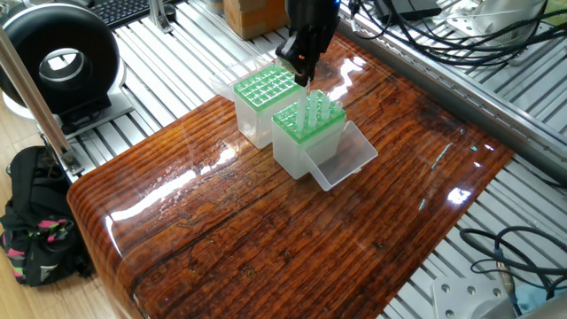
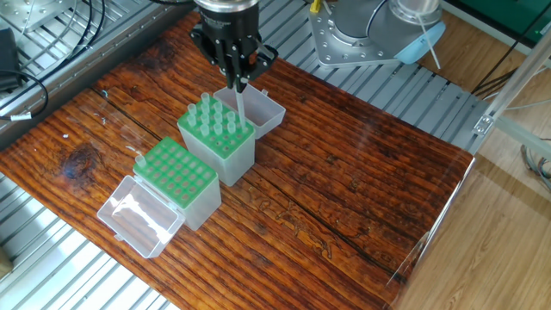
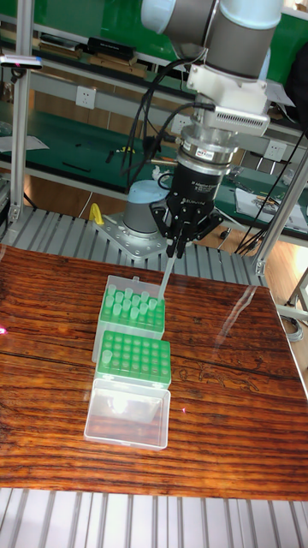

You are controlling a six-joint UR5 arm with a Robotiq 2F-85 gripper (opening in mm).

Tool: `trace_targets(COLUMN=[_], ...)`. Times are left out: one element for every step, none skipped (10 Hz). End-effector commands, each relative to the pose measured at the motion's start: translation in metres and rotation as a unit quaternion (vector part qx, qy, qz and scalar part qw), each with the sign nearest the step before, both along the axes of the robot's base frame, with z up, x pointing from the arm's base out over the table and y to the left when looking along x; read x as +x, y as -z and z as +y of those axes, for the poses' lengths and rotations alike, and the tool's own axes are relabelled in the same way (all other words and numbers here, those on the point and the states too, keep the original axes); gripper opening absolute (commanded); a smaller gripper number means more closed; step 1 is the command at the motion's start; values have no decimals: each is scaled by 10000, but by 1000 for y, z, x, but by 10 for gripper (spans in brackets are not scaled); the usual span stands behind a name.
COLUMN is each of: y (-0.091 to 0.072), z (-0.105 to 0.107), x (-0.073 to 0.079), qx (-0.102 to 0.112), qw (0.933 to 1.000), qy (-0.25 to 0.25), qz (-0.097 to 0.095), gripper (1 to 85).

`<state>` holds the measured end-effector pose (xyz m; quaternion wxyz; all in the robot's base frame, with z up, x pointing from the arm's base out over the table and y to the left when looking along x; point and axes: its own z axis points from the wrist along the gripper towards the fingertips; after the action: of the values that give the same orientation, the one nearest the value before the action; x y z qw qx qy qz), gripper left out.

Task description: Transfer all large pipette tips from one holder to another

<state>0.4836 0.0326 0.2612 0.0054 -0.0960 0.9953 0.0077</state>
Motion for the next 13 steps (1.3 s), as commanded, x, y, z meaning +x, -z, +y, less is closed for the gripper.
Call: trace_targets(y=[-13,-16,-20,-23,-27,-30,-34,-37,-41,-44,-49,-56,-64], z=[1,0,-3,-6,-8,-8,-10,-10,-11,-11,-10,-8,-6], x=[-3,-3,-3,-4,-5,-6,-6,-6,-7,-8,-10,-10,-6], qx=[90,106,105,105,113,144,159,197,227,266,357,471,643], qw=[10000,9999,9999,9999,9999,9999,9998,9998,9997,9996,9993,9987,9974], qy=[-24,-32,-47,-55,-63,-70,-78,-85,-85,-84,-83,-102,-150], qz=[-13,-13,-13,-14,-6,-6,-7,-15,-31,-46,-78,-133,-277], gripper=[87,87,87,87,87,87,87,87,87,87,87,87,87])
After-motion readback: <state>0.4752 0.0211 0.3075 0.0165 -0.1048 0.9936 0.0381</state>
